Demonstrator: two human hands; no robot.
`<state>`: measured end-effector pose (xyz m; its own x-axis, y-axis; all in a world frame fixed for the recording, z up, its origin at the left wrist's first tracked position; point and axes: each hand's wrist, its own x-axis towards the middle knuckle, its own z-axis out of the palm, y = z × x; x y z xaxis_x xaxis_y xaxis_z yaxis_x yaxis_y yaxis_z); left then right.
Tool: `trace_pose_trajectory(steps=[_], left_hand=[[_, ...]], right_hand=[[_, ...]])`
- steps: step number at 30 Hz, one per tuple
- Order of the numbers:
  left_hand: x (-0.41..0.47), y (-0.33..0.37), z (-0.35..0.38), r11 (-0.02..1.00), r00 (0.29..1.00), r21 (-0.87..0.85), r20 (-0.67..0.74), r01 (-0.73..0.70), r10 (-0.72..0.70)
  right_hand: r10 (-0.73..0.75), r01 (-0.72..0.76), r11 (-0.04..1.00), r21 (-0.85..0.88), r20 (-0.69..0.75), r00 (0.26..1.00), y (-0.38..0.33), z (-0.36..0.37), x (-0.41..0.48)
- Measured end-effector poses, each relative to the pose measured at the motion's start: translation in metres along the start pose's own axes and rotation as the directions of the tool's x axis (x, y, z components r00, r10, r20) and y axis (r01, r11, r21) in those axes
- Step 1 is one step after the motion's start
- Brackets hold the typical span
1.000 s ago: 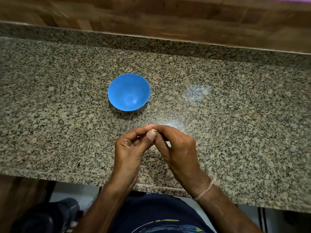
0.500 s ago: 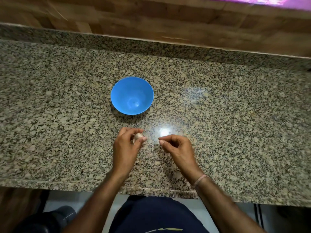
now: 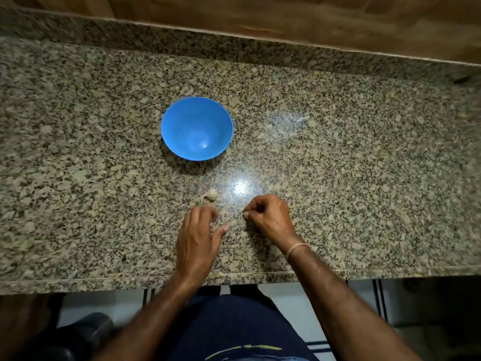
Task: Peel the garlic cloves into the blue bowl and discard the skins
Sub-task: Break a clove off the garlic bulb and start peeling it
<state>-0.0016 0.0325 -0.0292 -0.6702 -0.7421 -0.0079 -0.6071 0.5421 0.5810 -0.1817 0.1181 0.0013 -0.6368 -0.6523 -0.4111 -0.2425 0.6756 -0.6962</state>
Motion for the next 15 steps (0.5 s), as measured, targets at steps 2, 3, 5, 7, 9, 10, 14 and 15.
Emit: trace_pose_trajectory(steps=[2, 3, 5, 7, 9, 10, 14, 15], left_hand=[[0.000, -0.004, 0.003, 1.000, 0.998, -0.017, 0.063, 0.003, -0.002], [0.001, -0.004, 0.004, 1.000, 0.997, -0.010, 0.077, 0.006, -0.005], [0.003, 0.001, 0.003, 1.000, 0.996, 0.002, 0.091, 0.024, -0.024], [0.005, 0.002, 0.001, 0.999, 0.994, -0.014, 0.103, 0.048, -0.046], [0.008, 0.007, -0.003, 0.984, 0.986, -0.137, 0.137, 0.115, -0.096], [0.011, 0.013, -0.005, 0.949, 0.975, -0.256, 0.172, 0.183, -0.142], [0.017, 0.035, -0.013, 0.668, 0.911, -0.622, 0.323, 0.409, -0.256], [0.016, 0.038, -0.015, 0.609, 0.899, -0.663, 0.348, 0.436, -0.264]], right_hand=[[0.007, -0.008, 0.999, -0.033, -0.020, 1.000, -0.002, 0.003, 0.002], [0.008, -0.010, 0.999, -0.044, -0.028, 1.000, -0.003, 0.005, 0.001], [-0.008, 0.004, 0.997, -0.077, -0.049, 0.999, -0.003, 0.006, 0.000], [-0.015, 0.011, 0.997, -0.070, -0.063, 0.998, -0.003, 0.007, -0.004], [0.045, -0.038, 0.989, 0.140, -0.047, 0.998, -0.005, 0.004, -0.015], [0.080, -0.072, 0.957, 0.283, -0.015, 0.997, -0.009, 0.002, -0.022], [0.123, -0.183, 0.753, 0.632, 0.138, 0.983, -0.021, 0.000, -0.046], [0.138, -0.204, 0.712, 0.672, 0.152, 0.979, -0.022, 0.001, -0.049]])
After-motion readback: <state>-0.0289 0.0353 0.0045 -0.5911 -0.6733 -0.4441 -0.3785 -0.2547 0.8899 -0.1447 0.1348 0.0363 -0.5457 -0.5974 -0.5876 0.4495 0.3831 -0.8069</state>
